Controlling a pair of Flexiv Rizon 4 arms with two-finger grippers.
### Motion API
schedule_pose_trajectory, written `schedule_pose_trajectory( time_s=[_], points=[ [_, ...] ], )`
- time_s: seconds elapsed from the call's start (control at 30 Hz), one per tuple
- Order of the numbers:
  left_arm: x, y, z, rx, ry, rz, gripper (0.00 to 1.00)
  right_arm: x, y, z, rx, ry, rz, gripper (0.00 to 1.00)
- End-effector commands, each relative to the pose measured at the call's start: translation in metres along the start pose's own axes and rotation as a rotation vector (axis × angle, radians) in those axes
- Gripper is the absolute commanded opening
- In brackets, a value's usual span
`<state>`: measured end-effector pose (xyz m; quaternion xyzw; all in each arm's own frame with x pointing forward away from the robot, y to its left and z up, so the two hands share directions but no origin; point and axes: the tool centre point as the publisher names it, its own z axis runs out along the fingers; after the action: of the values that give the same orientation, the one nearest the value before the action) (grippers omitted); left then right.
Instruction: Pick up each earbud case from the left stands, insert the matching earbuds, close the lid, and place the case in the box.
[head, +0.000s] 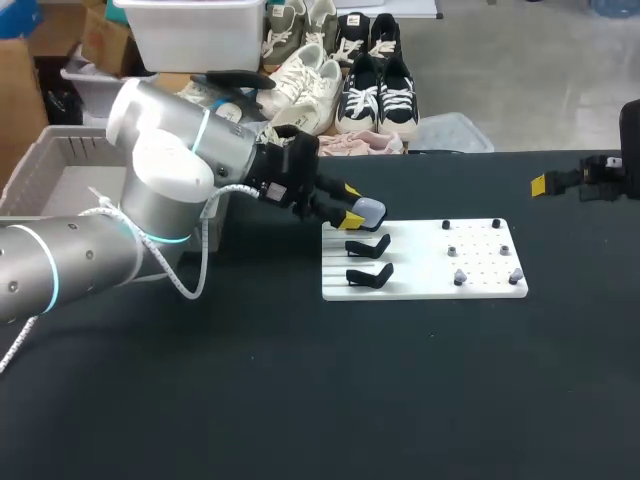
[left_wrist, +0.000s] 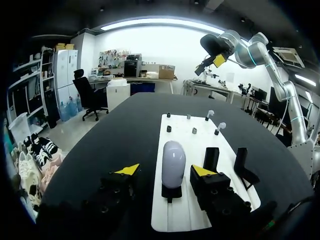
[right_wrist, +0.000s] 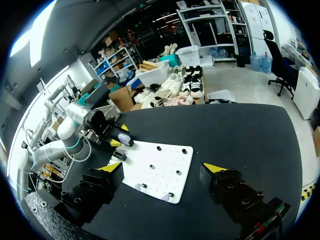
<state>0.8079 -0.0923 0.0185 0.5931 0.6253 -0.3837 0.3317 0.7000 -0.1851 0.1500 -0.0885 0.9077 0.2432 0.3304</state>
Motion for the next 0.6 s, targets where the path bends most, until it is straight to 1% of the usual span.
schedule_pose_trajectory(
  time_s=[0.03, 0.2, 0.3, 0.4, 0.6],
  points=[
    [0.0004, 0.0055, 0.0023, 0.010, 0.000, 0.004, 0.65, 0.0000, 0.0000, 0.0000, 0.000, 0.000, 0.000, 1.00],
    [0.0004, 0.0054, 0.0029, 0.016, 0.000, 0.011, 0.65, 0.0000, 0.0000, 0.0000, 0.000, 0.000, 0.000, 1.00],
    [0.0008, 0.0050, 0.0046, 0.020, 0.000, 0.013, 0.63, 0.0000, 0.0000, 0.0000, 0.000, 0.000, 0.000, 1.00],
    [0.0008, 0.0054, 0.0058, 0.023, 0.000, 0.014, 0.58, 0.0000, 0.0000, 0.0000, 0.000, 0.000, 0.000, 1.00],
    [0.0003, 0.0061, 0.0074, 0.024, -0.004, 0.014, 0.50, 0.0000, 0.0000, 0.0000, 0.000, 0.000, 0.000, 1.00]
  ],
)
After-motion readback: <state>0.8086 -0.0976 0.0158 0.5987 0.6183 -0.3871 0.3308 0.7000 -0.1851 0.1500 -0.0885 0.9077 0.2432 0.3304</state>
